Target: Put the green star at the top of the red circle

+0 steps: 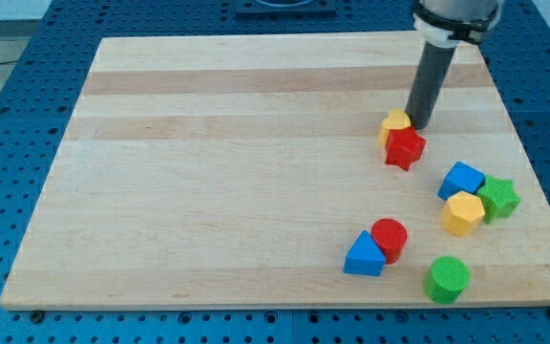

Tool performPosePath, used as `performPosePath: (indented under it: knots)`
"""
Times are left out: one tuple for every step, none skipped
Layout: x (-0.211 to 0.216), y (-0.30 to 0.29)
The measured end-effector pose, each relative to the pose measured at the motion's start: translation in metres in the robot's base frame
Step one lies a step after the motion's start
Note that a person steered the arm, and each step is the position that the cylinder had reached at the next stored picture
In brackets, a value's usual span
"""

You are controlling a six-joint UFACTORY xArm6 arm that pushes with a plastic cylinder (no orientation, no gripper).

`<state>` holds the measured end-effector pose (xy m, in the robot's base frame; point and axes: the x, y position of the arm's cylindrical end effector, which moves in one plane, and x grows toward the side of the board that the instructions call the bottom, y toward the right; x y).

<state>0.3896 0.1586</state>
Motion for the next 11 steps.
performPosePath:
  knots:
    - [0.004,-0.026]
    - [0.008,-0.043]
    - [0.001,-0.009]
    - [-0.003,0.069]
    - [0.028,0.135]
    - [0.085,0.171]
    - [0.117,0.161]
    - [0.117,0.118]
    - [0.117,0.068]
    - [0.117,0.015]
    - [0.111,-0.032]
